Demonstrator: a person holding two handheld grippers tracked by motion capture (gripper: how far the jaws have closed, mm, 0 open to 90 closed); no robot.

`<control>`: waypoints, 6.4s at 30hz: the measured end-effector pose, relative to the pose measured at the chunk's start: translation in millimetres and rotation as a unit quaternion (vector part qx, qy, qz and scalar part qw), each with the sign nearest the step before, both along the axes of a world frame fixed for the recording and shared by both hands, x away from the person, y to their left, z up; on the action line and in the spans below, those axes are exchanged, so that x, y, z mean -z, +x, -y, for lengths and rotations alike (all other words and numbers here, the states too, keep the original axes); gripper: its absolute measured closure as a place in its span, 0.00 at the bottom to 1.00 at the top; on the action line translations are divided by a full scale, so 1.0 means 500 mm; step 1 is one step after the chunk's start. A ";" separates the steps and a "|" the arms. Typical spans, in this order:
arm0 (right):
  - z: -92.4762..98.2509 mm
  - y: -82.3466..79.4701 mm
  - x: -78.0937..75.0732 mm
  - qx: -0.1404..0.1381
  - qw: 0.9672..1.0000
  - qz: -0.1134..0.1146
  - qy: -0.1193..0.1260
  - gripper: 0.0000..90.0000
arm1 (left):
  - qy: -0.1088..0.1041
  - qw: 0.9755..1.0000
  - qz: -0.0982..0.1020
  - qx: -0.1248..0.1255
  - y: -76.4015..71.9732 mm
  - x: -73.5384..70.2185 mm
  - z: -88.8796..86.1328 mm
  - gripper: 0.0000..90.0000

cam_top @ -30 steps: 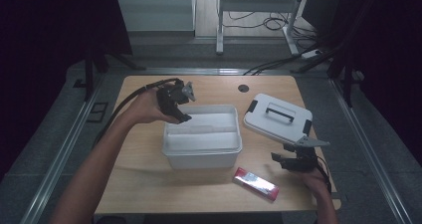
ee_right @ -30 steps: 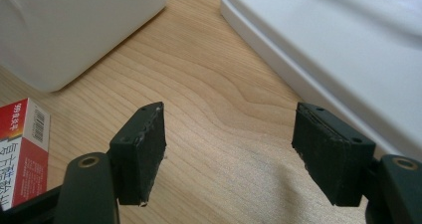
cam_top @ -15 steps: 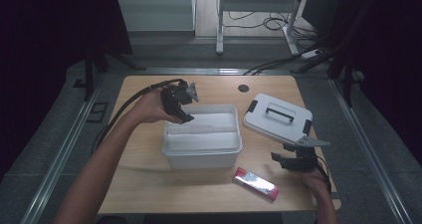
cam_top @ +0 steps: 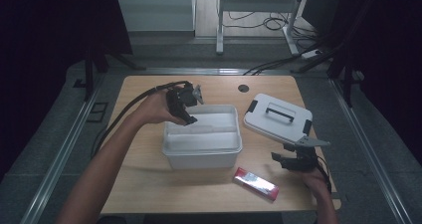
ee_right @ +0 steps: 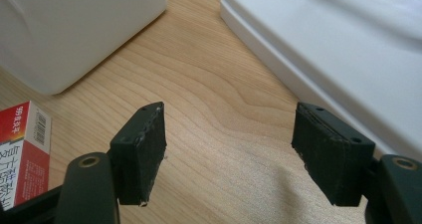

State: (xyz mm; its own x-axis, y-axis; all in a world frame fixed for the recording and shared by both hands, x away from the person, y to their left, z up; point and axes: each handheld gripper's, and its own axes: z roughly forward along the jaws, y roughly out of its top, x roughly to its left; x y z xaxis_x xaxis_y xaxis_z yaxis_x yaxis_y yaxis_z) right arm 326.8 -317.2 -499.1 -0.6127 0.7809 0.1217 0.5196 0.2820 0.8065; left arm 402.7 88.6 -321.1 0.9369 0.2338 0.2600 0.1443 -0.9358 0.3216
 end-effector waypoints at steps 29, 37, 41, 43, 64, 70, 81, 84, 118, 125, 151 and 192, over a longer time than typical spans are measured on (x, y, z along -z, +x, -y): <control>0.005 0.001 0.003 0.008 1.000 -0.004 -0.004 0.33 | 0.032 0.999 -0.024 0.014 -0.002 0.043 0.041 0.46; 0.007 0.002 0.004 0.009 1.000 -0.005 -0.005 0.33 | 0.034 0.999 -0.028 0.018 -0.001 0.050 0.046 0.48; 0.008 0.002 0.004 0.009 1.000 -0.005 -0.004 0.33 | 0.035 0.999 -0.032 0.020 0.000 0.052 0.049 0.49; 0.008 0.002 0.005 0.010 1.000 -0.006 -0.004 0.33 | 0.035 0.999 -0.032 0.022 0.000 0.054 0.050 0.49; 0.012 0.003 0.007 0.013 1.000 -0.007 -0.004 0.33 | 0.044 0.997 -0.049 0.036 0.004 0.063 0.059 0.61; 0.013 0.003 0.007 0.014 1.000 -0.007 -0.004 0.33 | 0.047 0.997 -0.055 0.037 0.004 0.067 0.061 0.63; 0.017 0.002 0.007 0.016 1.000 -0.006 -0.003 0.33 | 0.053 0.996 -0.060 0.044 0.005 0.075 0.066 0.67; 0.018 0.002 0.006 0.017 1.000 -0.007 -0.001 0.33 | 0.054 0.996 -0.062 0.045 0.005 0.075 0.066 0.68; 0.028 0.002 0.007 0.023 1.000 -0.006 -0.002 0.36 | 0.064 0.990 -0.106 0.072 0.019 0.091 0.074 0.91; 0.030 0.001 0.007 0.025 1.000 -0.005 0.000 0.36 | 0.062 0.989 -0.114 0.068 0.026 0.091 0.073 0.95; 0.039 0.001 0.004 0.039 0.999 -0.002 0.000 0.36 | 0.045 0.989 -0.118 0.081 0.026 0.079 0.066 0.99; 0.044 0.001 0.007 0.046 0.999 -0.005 0.001 0.36 | -0.015 0.999 -0.039 -0.003 -0.004 -0.091 -0.131 1.00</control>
State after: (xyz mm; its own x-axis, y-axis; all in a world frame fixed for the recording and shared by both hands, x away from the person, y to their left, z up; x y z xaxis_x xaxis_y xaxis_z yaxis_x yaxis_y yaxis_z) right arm 327.5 -339.4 -502.4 -0.5379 0.8330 0.1294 0.5507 0.2310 0.8021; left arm 400.8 154.0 -275.5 0.9528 0.2455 0.1787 0.1749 -0.9248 0.3379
